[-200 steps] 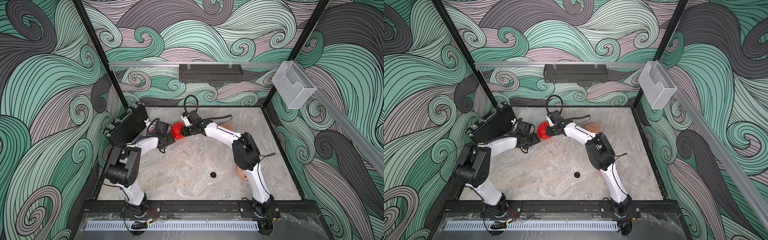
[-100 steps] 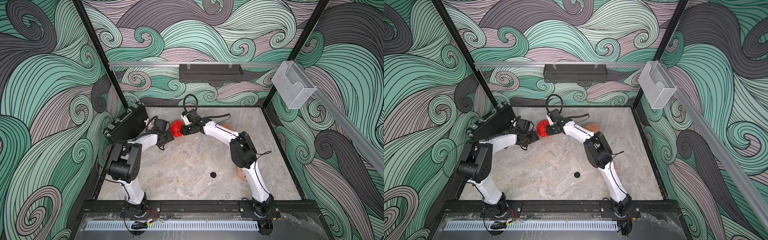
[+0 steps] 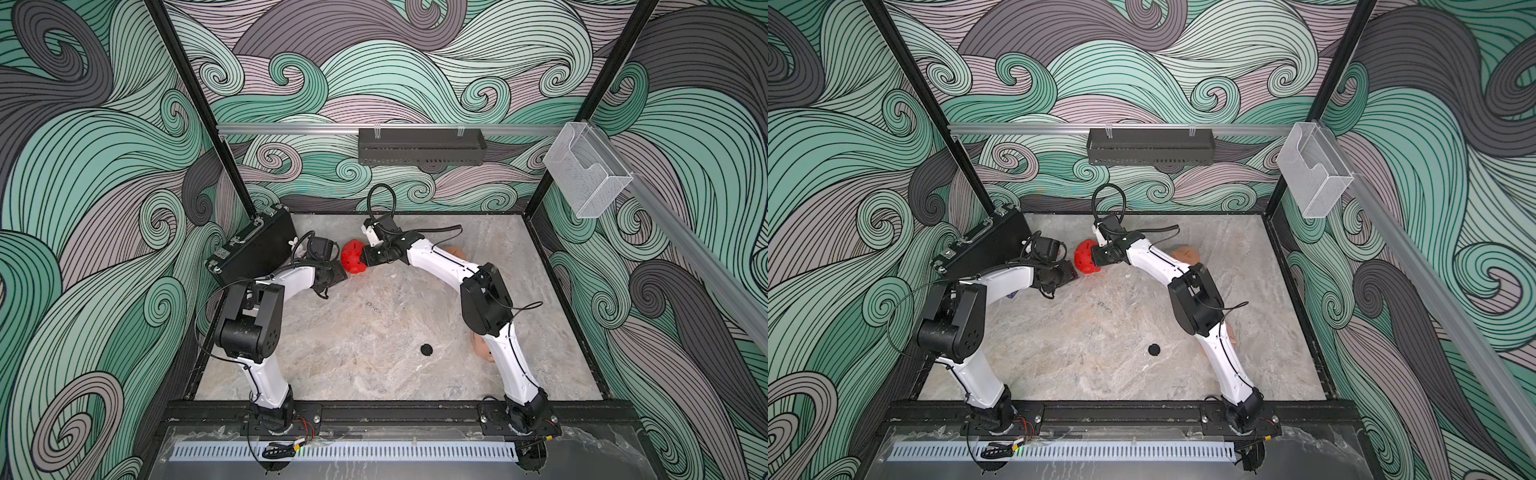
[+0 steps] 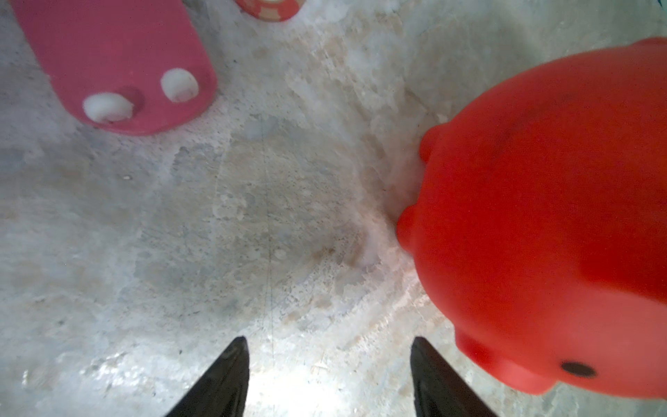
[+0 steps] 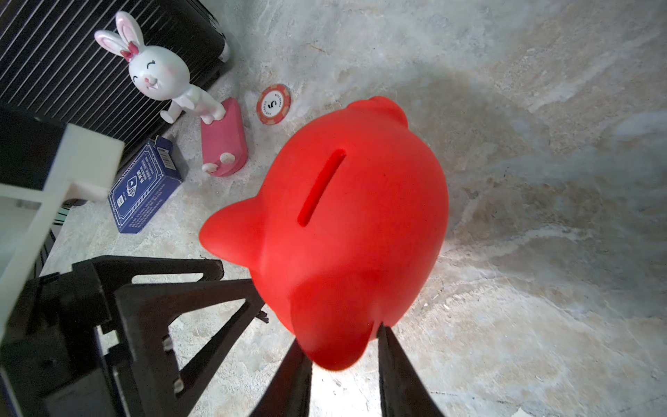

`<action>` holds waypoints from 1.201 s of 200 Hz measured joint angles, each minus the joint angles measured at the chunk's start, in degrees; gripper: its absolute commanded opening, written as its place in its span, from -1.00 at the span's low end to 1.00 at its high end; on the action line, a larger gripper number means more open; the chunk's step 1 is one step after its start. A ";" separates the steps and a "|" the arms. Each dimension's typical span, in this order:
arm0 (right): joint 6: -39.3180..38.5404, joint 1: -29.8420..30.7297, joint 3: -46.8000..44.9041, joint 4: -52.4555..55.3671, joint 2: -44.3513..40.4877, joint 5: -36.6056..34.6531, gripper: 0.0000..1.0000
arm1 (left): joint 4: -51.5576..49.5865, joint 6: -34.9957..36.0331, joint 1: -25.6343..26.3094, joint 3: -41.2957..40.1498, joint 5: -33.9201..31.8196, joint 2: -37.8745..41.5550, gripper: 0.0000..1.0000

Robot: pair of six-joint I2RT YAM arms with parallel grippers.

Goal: Open piggy banks
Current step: Move the piggy bank to the center of the board, then pick up the lid from the center of the board.

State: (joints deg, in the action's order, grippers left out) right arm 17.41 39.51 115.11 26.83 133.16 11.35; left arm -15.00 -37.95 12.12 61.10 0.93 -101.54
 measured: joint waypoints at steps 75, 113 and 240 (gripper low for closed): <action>2.58 0.96 -26.88 -2.60 -21.73 -1.60 -0.35 | -1.25 -0.39 2.32 -14.53 3.04 20.79 0.43; 4.48 2.82 -43.12 -2.82 -38.18 -5.07 -0.32 | -1.90 -1.46 10.27 -21.90 4.70 31.39 0.48; 6.19 6.80 -60.63 18.12 -54.60 -11.30 -0.57 | 13.35 -8.15 39.65 -26.88 2.80 25.53 0.48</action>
State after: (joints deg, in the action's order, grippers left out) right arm 23.59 46.30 54.48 44.95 78.56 0.05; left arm -1.65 -46.11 51.77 34.22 3.73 -76.01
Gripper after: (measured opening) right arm 0.226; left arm 0.746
